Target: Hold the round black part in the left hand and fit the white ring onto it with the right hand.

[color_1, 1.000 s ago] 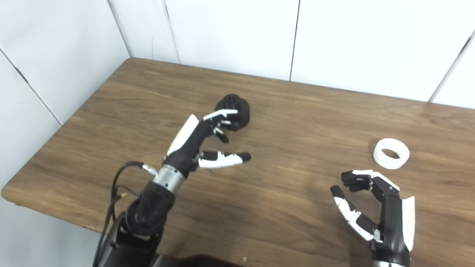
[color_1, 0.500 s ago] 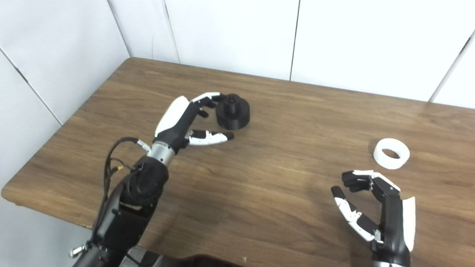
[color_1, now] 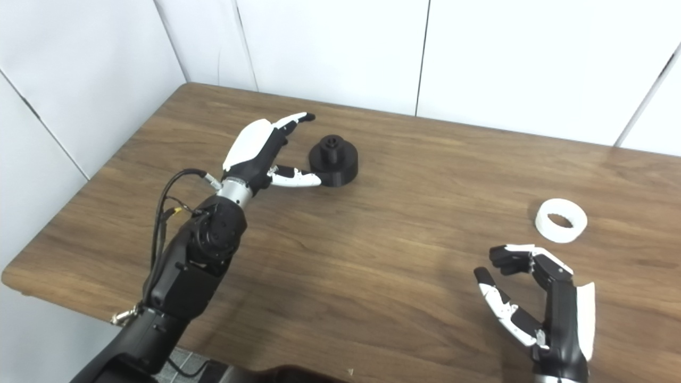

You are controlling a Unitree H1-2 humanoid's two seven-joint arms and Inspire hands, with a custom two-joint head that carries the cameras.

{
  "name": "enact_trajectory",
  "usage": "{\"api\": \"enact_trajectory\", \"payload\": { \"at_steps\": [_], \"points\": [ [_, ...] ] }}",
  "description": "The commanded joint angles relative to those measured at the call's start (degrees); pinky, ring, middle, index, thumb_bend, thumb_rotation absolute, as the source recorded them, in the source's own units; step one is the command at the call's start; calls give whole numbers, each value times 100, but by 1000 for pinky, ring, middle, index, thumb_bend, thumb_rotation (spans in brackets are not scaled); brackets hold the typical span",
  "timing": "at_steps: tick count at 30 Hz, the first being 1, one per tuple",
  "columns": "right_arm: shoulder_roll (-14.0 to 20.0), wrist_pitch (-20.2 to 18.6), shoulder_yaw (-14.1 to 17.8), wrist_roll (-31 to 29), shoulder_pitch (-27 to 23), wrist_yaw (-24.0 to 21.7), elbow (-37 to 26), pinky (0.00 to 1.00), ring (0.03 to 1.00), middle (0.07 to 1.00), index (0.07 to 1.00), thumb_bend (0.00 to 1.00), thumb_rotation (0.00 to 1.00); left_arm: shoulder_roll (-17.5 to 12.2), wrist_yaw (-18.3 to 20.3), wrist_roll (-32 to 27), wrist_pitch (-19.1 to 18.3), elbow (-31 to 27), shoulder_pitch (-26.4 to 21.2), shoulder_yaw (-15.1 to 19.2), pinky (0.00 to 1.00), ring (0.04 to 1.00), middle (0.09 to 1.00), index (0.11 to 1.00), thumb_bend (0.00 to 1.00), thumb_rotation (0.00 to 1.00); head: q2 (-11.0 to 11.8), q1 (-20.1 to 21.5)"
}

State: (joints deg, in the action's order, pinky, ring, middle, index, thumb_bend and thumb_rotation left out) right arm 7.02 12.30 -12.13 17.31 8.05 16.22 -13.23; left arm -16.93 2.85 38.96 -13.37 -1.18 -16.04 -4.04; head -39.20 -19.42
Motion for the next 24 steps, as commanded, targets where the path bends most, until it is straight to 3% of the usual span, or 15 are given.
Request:
{"api": "enact_trajectory", "payload": {
  "at_steps": [1, 10, 24],
  "points": [
    [-415, 261, 28, 63, 206, 63, -23, 460, 525, 571, 494, 498, 163, -116, -286, 139, 131, 99, -420, -18, 748, 898, 914, 868, 882, 341, -1, 5],
    [-443, 216, 31, 130, 227, 96, -75, 469, 535, 571, 493, 498, 161, -228, -240, 410, -14, 856, -911, -409, 850, 970, 977, 884, 961, 451, -7, 33],
    [-460, 230, 3, 115, 270, 91, -124, 459, 526, 570, 493, 497, 160, -204, -112, 560, -350, 1392, -1077, -933, 865, 1000, 1000, 895, 1000, 535, -7, 102]
  ]
}}
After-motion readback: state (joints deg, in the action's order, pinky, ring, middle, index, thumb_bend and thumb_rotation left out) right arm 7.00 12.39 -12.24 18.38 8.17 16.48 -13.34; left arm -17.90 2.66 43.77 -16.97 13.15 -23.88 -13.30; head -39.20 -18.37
